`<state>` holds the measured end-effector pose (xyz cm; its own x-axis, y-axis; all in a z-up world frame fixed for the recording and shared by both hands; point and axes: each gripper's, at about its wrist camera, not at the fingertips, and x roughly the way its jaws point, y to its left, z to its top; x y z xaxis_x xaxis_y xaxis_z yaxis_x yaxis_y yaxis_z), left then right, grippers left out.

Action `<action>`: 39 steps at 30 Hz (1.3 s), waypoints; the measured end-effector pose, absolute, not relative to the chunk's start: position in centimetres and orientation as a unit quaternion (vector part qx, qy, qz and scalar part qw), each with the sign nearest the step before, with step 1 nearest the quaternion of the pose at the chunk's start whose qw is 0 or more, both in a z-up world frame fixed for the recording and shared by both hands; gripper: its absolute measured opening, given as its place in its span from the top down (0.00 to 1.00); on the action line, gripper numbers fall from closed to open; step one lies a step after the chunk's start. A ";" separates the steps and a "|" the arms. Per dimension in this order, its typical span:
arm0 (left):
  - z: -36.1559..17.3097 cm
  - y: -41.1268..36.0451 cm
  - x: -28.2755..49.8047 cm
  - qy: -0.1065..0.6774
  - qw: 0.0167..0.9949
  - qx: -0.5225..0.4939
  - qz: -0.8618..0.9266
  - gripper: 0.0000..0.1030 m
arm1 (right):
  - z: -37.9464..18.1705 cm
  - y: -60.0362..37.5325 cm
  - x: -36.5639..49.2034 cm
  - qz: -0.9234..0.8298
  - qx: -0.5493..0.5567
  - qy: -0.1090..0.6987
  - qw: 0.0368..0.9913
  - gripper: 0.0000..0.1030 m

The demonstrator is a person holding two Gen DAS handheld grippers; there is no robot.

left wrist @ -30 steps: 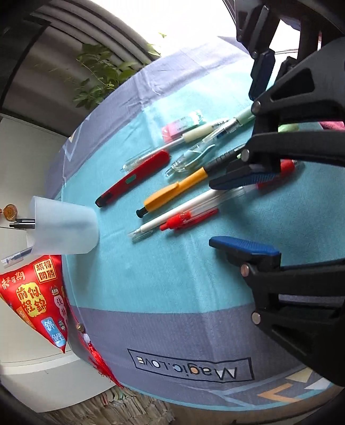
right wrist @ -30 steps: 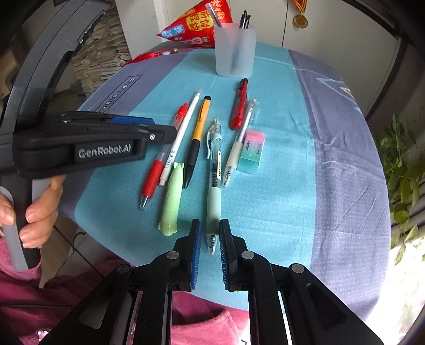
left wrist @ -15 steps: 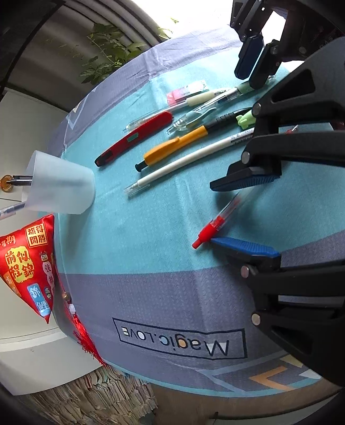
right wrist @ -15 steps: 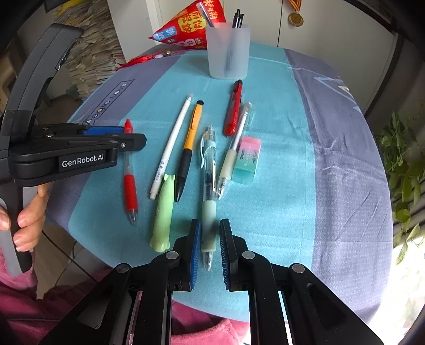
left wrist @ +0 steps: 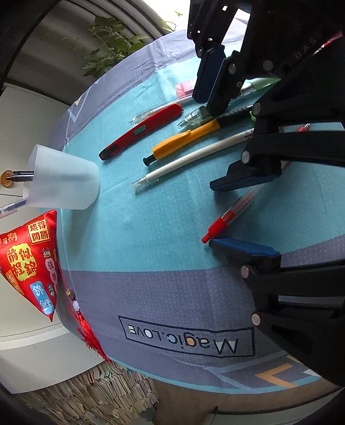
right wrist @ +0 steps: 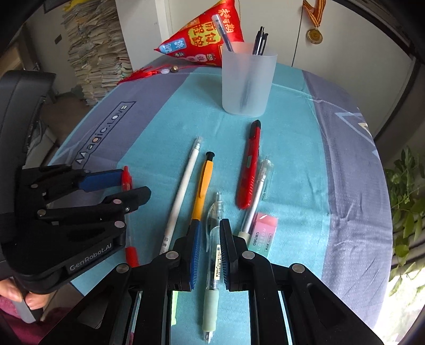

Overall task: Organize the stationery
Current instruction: 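Grasp the red pen with left tool while right tool lifts the clear pen, then carry the clear pen and the red pen toward the frosted cup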

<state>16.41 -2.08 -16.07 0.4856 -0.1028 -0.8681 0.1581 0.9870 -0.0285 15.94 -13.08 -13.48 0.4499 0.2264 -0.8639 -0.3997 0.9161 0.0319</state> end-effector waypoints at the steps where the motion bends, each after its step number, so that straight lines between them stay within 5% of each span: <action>1: -16.1 -2.3 16.5 0.500 0.862 0.031 -0.076 0.68 | -13.8 -13.0 16.2 0.183 -0.089 0.496 0.844 0.87; 14: -15.4 -1.7 16.7 0.484 0.864 -0.001 -0.138 0.85 | -14.1 -13.5 18.1 0.161 -0.056 0.507 0.845 0.86; 39: -5.7 0.2 12.8 0.354 0.922 -0.013 -0.158 0.89 | -3.5 -16.0 11.2 0.175 0.008 0.338 0.925 0.88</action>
